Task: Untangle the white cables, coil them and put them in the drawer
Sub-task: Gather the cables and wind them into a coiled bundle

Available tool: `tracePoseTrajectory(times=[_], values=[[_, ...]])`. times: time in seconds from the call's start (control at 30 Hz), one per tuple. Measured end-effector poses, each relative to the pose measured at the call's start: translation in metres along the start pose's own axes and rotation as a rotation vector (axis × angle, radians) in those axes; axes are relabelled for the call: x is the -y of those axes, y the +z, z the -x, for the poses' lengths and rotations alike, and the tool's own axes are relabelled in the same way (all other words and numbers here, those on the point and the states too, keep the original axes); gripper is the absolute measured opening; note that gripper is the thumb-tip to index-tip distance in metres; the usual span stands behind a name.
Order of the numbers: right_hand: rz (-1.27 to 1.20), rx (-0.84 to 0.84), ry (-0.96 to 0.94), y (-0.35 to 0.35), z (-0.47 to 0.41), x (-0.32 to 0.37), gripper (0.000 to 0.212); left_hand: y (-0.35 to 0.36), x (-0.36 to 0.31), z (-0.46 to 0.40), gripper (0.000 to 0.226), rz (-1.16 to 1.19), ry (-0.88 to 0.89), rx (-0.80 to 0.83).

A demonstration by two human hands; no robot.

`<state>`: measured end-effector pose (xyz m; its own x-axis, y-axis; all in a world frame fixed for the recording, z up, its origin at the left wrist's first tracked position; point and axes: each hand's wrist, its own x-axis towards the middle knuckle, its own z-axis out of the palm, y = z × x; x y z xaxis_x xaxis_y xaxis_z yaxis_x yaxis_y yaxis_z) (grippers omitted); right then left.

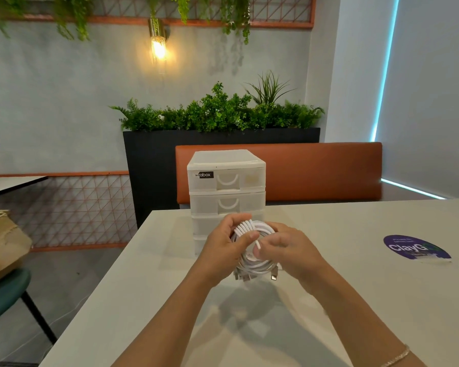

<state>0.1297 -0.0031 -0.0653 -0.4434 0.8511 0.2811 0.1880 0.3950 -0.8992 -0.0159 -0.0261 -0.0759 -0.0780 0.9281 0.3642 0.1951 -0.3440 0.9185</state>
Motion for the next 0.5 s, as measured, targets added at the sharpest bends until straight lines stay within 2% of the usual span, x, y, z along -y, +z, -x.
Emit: tracePoseTrajectory(times=[0.07,0.13,0.27,0.33,0.4,0.5], values=[[-0.182,0.050,0.069,-0.008,0.003,0.003,0.025,-0.001,-0.003,0.001,0.025,-0.060,0.038,0.021],[-0.252,0.067,0.123,-0.013,0.005,0.008,0.032,-0.002,-0.005,0.001,0.027,-0.219,0.108,0.006],[-0.057,-0.019,0.230,-0.018,0.005,0.011,0.012,-0.006,0.001,-0.001,0.037,-0.612,0.328,-0.093],[-0.017,-0.051,0.262,-0.018,0.004,0.009,0.013,-0.005,0.006,0.000,0.039,-0.740,0.464,-0.119],[0.010,-0.118,0.319,-0.020,0.004,0.008,0.022,-0.005,0.014,-0.003,0.040,-0.852,0.627,-0.132],[-0.039,-0.141,0.330,-0.028,0.005,0.010,0.024,-0.001,0.022,-0.006,0.041,-0.898,0.804,-0.170]])
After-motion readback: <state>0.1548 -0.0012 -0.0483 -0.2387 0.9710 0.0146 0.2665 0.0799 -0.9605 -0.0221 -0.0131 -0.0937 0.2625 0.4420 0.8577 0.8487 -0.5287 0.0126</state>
